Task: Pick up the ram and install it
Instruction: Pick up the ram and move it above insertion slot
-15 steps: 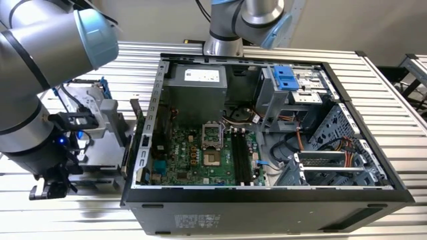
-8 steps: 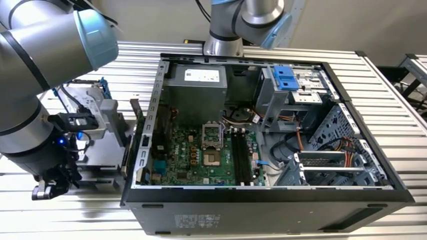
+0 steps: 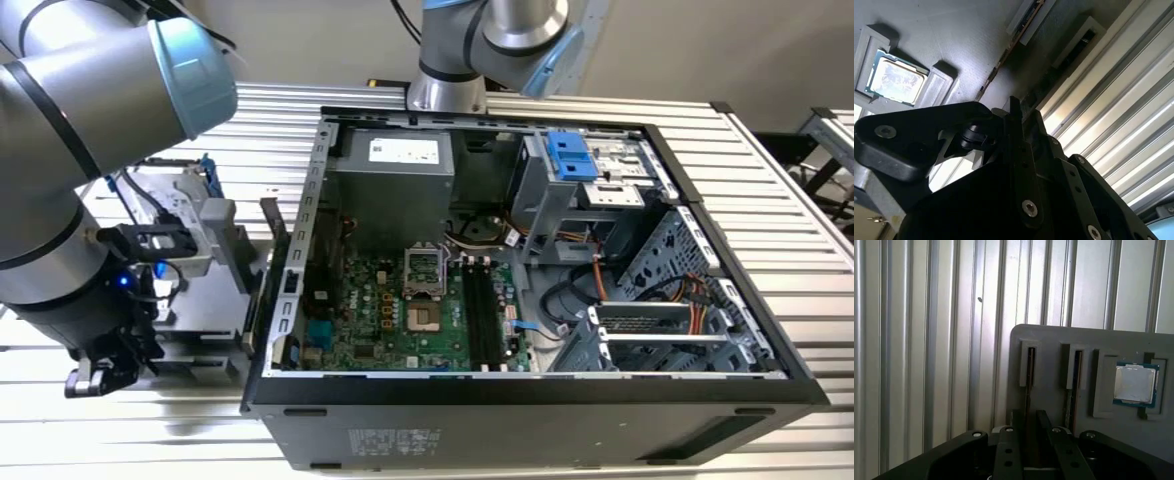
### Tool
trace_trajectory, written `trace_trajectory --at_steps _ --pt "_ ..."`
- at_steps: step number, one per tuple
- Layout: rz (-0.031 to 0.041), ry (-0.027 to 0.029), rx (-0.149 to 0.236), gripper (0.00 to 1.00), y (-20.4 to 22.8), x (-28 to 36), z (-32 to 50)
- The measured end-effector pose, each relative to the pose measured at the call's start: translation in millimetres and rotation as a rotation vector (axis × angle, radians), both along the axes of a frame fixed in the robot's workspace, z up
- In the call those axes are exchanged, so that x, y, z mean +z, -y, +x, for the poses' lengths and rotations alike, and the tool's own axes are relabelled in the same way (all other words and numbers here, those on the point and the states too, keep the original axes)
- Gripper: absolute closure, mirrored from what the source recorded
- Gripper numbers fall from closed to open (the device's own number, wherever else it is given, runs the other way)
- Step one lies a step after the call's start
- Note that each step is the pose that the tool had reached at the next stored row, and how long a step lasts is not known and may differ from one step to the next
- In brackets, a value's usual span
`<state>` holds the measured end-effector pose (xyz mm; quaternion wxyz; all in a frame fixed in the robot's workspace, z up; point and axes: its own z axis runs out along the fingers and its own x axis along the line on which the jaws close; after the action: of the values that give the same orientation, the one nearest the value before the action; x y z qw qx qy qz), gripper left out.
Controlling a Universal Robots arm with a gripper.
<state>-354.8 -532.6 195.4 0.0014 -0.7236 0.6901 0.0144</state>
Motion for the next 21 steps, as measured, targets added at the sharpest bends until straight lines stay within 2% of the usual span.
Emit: trace_trajectory --at_steps 2,3,21 --pt "0.0 0.0 0.0 0.0 -0.2 0.0 0.0" --pt "0.0 0.0 0.0 1.0 -0.3 0.0 0.0" --pt "0.0 0.0 0.0 1.0 -1.4 0.0 0.0"
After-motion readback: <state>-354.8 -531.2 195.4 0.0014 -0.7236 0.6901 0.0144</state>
